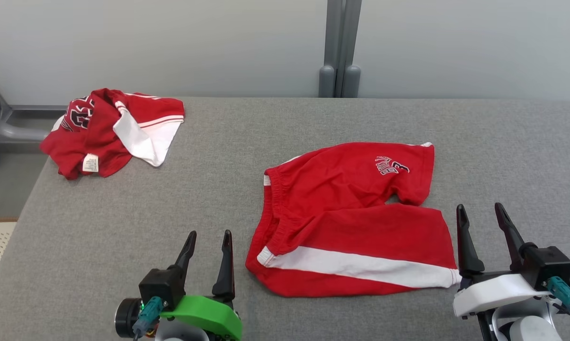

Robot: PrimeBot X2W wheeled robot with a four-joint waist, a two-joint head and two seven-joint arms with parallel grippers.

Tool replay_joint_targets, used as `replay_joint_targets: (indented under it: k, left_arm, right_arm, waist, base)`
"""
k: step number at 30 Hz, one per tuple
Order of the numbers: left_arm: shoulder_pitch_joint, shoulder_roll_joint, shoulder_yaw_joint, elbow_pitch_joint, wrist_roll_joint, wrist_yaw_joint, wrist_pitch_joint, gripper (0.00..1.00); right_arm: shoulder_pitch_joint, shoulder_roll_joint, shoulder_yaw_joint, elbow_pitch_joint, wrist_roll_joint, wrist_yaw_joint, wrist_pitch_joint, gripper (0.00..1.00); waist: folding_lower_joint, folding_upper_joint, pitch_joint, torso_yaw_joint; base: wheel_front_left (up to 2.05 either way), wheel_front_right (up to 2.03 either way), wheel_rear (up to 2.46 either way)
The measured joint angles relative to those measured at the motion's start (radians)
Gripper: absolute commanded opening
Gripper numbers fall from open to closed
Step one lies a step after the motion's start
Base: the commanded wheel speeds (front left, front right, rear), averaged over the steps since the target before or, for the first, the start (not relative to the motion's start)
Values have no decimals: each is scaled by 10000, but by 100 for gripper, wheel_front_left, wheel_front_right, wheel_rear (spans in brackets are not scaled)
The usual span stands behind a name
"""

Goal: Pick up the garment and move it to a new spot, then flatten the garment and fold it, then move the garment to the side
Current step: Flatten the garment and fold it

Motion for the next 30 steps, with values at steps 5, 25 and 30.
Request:
replay_joint_targets:
  k: [5,25,30]
  left_arm:
    - [57,0,2,-73,0,8,0,100]
    - [-841,334,-1104,1467,529,-1047,1544,100]
    - [-1331,608,-1555,1956,516,-1459,2761,100]
  right_arm:
    - [2,6,105,265,82,0,0,100]
    - [-52,8,157,1087,-10,0,0,100]
    - [-65,4,159,1281,-178,0,2,100]
  waist:
    - [0,0,-185,-122]
    - [0,0,-95,-169]
    - [0,0,-25,-354]
  base:
    - [0,0,0]
    - [0,0,0]
    - [0,0,0]
